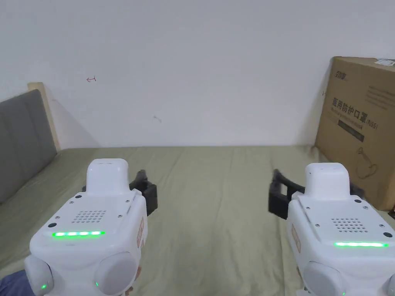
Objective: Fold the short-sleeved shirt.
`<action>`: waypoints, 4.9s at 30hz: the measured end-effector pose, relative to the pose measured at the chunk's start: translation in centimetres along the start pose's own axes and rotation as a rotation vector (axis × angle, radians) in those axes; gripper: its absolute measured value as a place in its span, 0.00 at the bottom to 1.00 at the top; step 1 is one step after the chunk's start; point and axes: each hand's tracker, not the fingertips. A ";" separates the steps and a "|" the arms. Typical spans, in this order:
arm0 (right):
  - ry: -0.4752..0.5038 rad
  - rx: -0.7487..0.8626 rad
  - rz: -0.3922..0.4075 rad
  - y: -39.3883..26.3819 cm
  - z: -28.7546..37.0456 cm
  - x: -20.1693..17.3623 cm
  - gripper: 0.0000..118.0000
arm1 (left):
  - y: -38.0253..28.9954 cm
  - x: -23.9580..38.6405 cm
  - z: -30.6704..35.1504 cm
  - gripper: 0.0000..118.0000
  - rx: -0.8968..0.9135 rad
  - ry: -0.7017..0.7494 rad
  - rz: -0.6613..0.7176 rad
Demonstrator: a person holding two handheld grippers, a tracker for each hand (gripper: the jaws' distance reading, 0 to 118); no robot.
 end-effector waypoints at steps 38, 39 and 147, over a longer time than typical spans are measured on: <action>0.458 -0.086 0.052 0.0 -1.0 -14.2 0.00 | -0.6 -13.8 6.8 0.00 -0.026 0.357 0.009; 0.478 -0.090 0.059 -0.1 -0.9 -14.9 0.00 | -0.6 -14.4 7.0 0.00 -0.033 0.371 0.008; -0.005 -0.494 -0.253 -10.6 -4.0 9.1 0.00 | -16.1 7.4 -10.3 0.00 -0.851 -0.420 0.083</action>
